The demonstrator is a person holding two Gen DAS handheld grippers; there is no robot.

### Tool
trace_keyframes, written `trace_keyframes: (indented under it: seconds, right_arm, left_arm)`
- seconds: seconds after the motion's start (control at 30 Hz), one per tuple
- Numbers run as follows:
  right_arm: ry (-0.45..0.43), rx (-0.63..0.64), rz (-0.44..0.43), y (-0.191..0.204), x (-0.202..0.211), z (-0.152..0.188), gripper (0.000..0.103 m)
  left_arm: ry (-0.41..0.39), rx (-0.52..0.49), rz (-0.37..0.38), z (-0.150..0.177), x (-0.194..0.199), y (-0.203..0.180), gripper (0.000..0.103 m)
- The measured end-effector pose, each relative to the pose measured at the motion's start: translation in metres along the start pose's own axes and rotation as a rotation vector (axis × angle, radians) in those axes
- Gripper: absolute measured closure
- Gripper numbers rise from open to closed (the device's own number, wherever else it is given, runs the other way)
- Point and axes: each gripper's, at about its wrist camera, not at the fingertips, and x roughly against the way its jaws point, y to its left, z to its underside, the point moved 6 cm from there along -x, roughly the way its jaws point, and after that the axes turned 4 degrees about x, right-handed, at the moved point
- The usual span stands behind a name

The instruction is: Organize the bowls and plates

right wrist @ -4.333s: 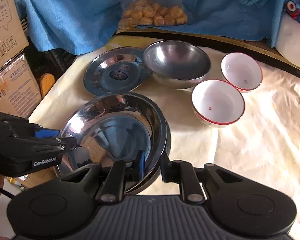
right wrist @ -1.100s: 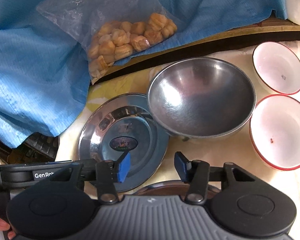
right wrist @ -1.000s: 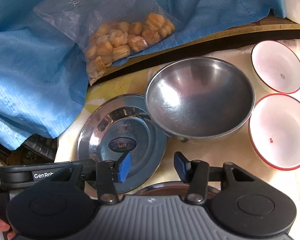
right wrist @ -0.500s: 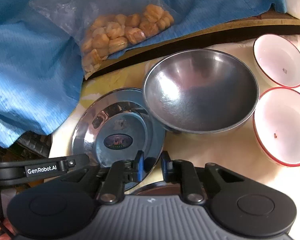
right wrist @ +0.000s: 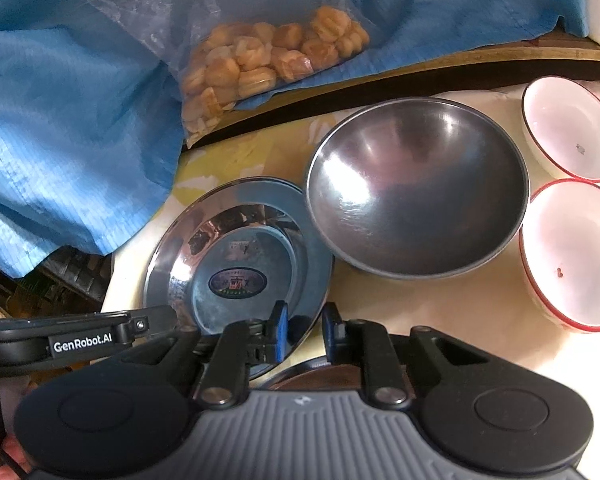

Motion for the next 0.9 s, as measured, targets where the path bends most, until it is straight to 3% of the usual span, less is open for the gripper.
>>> trace_keyframes:
  seconds: [0.3, 0.5, 0.7, 0.9]
  right_arm:
    - [-0.011, 0.043, -0.007, 0.005, 0.006, 0.003, 0.084]
    - [-0.012, 0.051, -0.009, 0.007, 0.007, 0.004, 0.085]
    - [0.002, 0.048, -0.012, 0.004, 0.004, 0.002, 0.084]
    - [0.011, 0.053, -0.004, 0.001, -0.002, -0.001, 0.082]
  left_arm:
    - [-0.025, -0.083, -0.05, 0.004, 0.003, -0.005, 0.085]
    - [-0.01, -0.025, -0.009, 0.003, 0.0, 0.003, 0.085]
    - [0.028, 0.088, 0.071, 0.002, -0.007, 0.013, 0.07]
    - [0.018, 0.09, 0.08, -0.002, -0.012, 0.011, 0.074]
